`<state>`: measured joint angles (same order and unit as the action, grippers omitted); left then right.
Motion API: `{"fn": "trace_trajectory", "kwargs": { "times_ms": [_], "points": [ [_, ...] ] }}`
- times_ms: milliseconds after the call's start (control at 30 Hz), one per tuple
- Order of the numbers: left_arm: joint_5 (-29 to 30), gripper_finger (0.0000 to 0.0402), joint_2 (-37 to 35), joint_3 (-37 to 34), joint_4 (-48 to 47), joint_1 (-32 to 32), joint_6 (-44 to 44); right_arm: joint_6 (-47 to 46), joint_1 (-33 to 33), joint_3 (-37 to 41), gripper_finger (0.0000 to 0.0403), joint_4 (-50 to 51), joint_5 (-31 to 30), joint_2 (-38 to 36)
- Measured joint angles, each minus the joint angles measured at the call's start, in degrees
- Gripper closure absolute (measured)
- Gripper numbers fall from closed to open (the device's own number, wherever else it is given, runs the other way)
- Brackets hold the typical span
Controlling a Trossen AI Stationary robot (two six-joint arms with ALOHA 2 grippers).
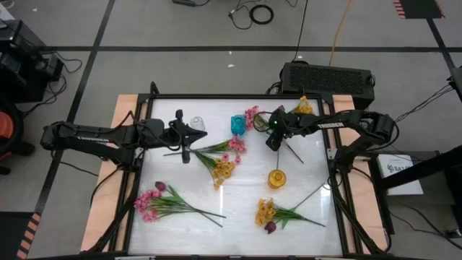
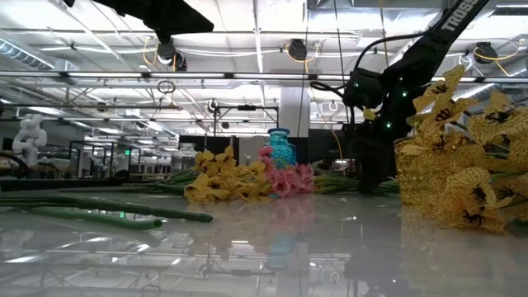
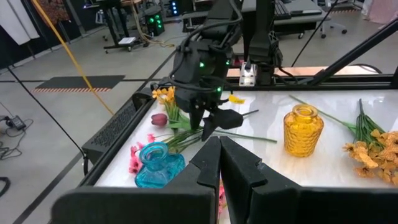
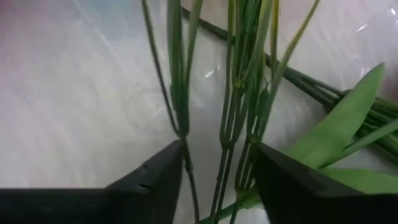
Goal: Sort flowers into vase by color
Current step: Put the top pink flowers into the transparent vase
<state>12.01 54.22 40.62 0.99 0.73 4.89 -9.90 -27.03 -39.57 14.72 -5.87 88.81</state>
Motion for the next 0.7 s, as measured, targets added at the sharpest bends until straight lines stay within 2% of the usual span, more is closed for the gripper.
{"fn": "trace_trajectory", "kwargs": {
  "times_ms": [167,233,467,700],
  "points": [
    [0.02,0.0388,0.0,0.0,-0.02,0.0,0.0,-1.32,0.11,0.0,0.0355,0.16,-0.02,-1.26],
    [0.02,0.0388,0.0,0.0,-0.02,0.0,0.0,-1.61,0.11,0.0,0.0388,0.06,0.06,-2.3],
    [0.0,0.0388,0.0,0.0,-0.22,0.0,0.02,-3.38,0.13,0.0,0.0385,2.54,3.0,-11.08],
    [0.0,0.0388,0.0,0.02,-0.22,0.0,0.01,-4.64,0.13,0.0,0.0396,6.99,3.18,-28.05]
  ]
}}
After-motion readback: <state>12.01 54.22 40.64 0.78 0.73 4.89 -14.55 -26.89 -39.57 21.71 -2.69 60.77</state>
